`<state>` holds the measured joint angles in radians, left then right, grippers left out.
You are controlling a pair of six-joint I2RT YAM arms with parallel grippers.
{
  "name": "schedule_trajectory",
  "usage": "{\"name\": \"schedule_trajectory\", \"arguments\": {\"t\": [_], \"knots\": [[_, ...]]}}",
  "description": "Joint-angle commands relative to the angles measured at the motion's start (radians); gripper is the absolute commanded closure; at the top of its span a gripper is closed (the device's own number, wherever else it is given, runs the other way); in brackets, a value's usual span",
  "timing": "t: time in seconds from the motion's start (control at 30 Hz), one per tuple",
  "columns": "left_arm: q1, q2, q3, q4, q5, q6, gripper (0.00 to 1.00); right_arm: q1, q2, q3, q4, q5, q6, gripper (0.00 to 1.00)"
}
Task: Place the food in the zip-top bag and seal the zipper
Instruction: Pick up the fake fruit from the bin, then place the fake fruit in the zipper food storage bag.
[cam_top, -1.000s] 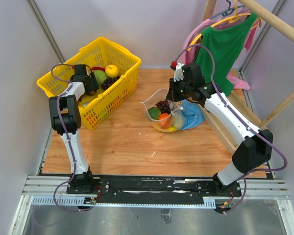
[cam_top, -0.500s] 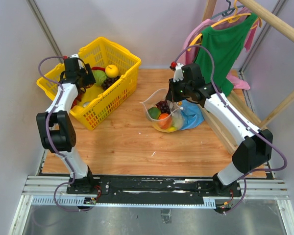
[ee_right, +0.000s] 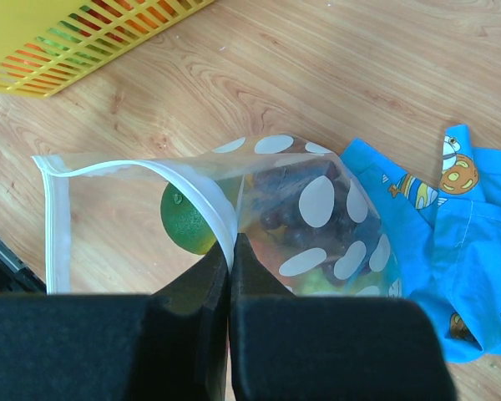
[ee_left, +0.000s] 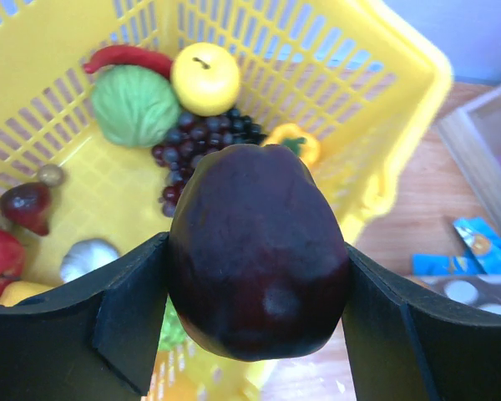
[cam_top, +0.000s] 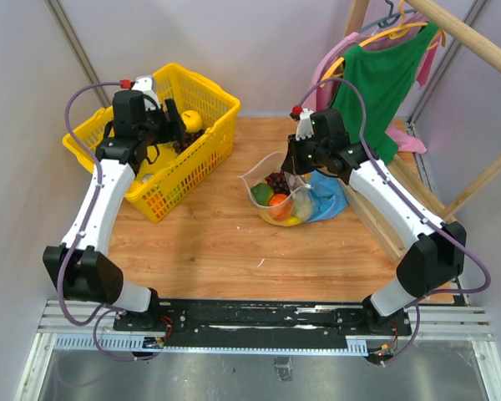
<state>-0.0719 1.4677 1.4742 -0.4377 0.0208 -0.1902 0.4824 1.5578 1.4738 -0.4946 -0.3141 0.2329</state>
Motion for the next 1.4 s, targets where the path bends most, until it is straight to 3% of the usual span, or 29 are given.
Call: {"name": "schedule_trajectory", "arguments": {"t": [0.0,0.33,0.53,0.9,1.1,1.37], "knots": [[-0.058,-0.101,-0.012,-0.050,0.054,0.004,0.64,0.008,-0.038,-0.008,0.009,-0.009,0.012,0.99],[-0.241,-0.222,-0.035,-0.054,0.124,-0.021,0.64,0.041,-0.041,0.019,-0.027,0.041,-0.006,0.99],[-0.374,-0.275,-0.128,0.069,0.186,-0.083,0.64,0.067,-0.036,0.051,-0.070,0.095,-0.021,0.99],[-0.617,-0.236,-0.249,0.283,0.144,-0.057,0.64,0.094,-0.037,0.089,-0.108,0.113,-0.017,1.00],[-0.670,-0.196,-0.317,0.358,0.146,-0.025,0.62,0.093,-0.042,0.087,-0.107,0.101,-0.006,0.99],[-0.687,-0.156,-0.366,0.328,0.178,0.116,0.53,0.094,-0.054,0.079,-0.102,0.096,-0.010,1.00]]}}
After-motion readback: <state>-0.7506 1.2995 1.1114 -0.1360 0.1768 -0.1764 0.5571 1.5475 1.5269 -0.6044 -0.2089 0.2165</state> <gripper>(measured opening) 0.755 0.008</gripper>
